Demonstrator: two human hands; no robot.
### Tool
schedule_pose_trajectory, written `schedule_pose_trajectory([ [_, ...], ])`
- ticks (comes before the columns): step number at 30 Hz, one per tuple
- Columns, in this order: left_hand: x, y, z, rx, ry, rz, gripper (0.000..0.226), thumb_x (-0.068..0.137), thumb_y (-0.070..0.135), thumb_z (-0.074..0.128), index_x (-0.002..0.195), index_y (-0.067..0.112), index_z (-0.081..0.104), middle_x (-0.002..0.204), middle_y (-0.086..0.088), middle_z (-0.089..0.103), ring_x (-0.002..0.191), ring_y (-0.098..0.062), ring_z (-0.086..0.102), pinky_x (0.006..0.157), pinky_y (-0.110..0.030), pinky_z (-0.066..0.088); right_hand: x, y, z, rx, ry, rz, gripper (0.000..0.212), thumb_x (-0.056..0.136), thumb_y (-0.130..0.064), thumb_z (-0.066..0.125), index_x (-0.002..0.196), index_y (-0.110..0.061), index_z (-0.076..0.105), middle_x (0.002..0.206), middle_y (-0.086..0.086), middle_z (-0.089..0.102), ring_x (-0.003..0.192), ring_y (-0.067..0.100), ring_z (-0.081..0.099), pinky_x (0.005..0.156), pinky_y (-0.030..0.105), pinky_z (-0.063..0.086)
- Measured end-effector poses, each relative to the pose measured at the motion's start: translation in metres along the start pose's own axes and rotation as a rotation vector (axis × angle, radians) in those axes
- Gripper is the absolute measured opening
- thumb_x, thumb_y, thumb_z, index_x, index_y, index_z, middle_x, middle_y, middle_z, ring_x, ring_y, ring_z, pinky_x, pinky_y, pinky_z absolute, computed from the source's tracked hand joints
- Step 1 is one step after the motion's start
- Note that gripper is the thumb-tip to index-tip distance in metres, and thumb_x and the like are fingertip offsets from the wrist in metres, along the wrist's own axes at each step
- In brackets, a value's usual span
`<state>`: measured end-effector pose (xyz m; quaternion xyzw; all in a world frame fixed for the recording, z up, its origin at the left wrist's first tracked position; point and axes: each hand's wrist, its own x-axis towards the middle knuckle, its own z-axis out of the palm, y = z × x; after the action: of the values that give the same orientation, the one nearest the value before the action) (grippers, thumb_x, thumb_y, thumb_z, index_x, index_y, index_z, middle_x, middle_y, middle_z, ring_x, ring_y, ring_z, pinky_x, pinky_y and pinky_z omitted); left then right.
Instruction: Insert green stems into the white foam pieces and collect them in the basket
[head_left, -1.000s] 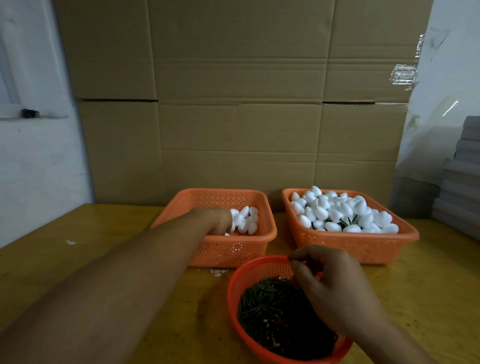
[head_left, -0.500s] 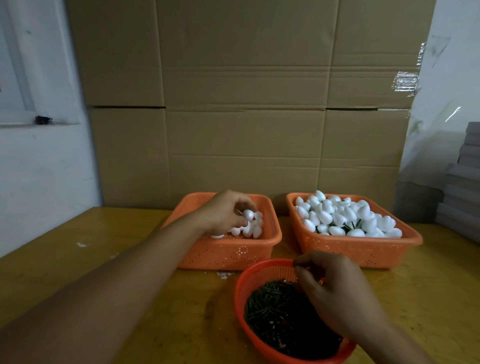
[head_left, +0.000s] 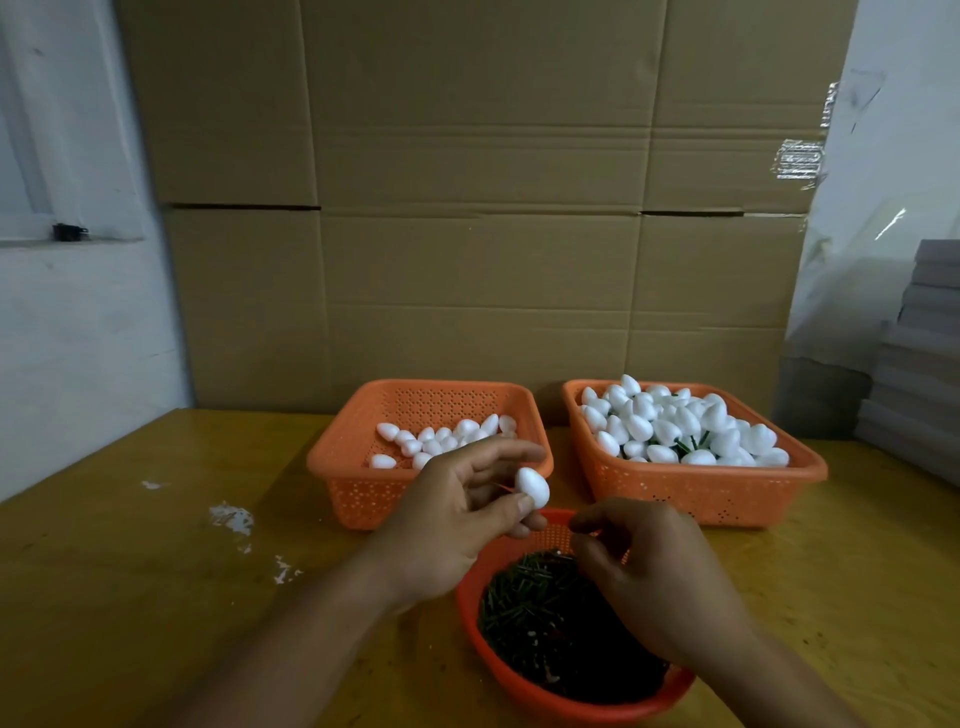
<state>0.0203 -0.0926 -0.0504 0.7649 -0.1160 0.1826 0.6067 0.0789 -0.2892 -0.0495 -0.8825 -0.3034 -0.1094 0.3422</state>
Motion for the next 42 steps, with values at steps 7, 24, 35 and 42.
schedule_pose_trajectory([
  [7,-0.016,-0.001,0.015,0.017,0.004,0.008,0.027,0.100,0.017,0.054,0.118,0.035,0.064,0.104,-0.006,0.070,0.087,-0.025,0.072,0.078,-0.033,0.057,0.001,0.001,-0.005,-0.054,-0.088,-0.028,0.013,0.087,-0.032,0.070,0.098,-0.035,0.075,0.079,-0.015,0.071,0.070,0.004,0.066,0.068,0.036,0.057],
  [24,-0.017,-0.001,0.023,0.054,0.021,-0.010,0.015,0.091,0.041,0.069,0.099,0.029,0.071,0.083,0.009,0.068,0.075,-0.006,0.062,0.068,-0.021,0.051,-0.003,-0.011,0.004,-0.475,-0.567,-0.120,0.044,0.076,-0.062,0.067,0.103,-0.028,0.070,0.093,-0.007,0.070,0.089,0.015,0.065,0.080,0.036,0.057],
  [35,-0.017,0.002,0.023,-0.045,0.065,-0.073,0.023,0.094,0.051,0.054,0.099,0.031,0.064,0.070,0.003,0.059,0.058,-0.009,0.051,0.052,-0.020,0.042,-0.002,-0.006,0.007,-0.447,-0.479,-0.152,0.024,0.086,-0.042,0.062,0.109,-0.038,0.069,0.104,-0.012,0.069,0.098,0.012,0.063,0.078,0.028,0.052],
  [42,-0.017,0.006,0.019,-0.331,0.040,-0.179,0.025,0.092,0.037,0.062,0.106,0.018,0.071,0.072,0.002,0.053,0.061,-0.009,0.048,0.055,-0.022,0.036,0.000,-0.005,-0.001,-0.315,-0.423,-0.081,0.016,0.085,-0.037,0.064,0.097,-0.031,0.074,0.094,-0.010,0.072,0.085,0.006,0.066,0.078,0.030,0.057],
])
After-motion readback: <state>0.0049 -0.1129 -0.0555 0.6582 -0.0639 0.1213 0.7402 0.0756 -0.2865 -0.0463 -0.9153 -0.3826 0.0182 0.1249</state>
